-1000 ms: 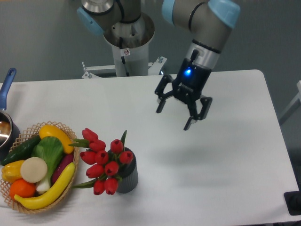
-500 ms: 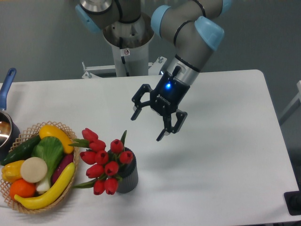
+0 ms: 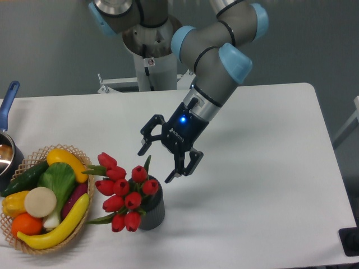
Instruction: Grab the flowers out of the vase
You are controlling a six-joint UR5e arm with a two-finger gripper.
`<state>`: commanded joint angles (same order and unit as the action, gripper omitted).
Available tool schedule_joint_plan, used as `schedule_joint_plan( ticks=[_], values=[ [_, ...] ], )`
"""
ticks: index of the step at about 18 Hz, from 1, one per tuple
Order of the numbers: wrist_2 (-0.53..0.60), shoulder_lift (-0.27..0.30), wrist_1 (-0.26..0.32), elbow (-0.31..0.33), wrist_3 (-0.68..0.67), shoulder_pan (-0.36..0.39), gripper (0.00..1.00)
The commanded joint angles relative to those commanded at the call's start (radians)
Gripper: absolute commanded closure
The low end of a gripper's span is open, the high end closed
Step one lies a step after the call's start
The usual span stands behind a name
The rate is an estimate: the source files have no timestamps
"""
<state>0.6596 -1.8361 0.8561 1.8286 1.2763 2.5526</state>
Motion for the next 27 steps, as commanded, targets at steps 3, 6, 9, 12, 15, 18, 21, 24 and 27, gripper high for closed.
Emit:
schedule_joint_plan(
  ticks=[3,6,9,12,15,18,21,24,27],
  values=[
    [0.0,-0.023,-0.018,-0.015,-0.002,-0.018,0.0],
    [0.0,-0.037,-0.018,-0.031,-0.003,-0.025,0.0],
    [0.0,-0.057,-0.025,-0.044,-0.005,-0.031,0.0],
    [0.001,-0.078,-0.025,-0.067,-0.04,-0.048,0.0],
    [0.001,-0.083,-0.025,-0.078,-0.045,-0.051,0.0],
    [0.003,-0.083,-0.025,-0.078,-0.044,-0.051,0.15],
    [0.002,-0.083,-0.025,-0.078,-0.044,-0.051,0.34],
    [0.002,-0.083,-0.025,-0.078,-0.044,-0.051,0.46],
    [0.002,-0.083,-0.026,-0.078,-0.044,-0.051,0.51]
  ],
)
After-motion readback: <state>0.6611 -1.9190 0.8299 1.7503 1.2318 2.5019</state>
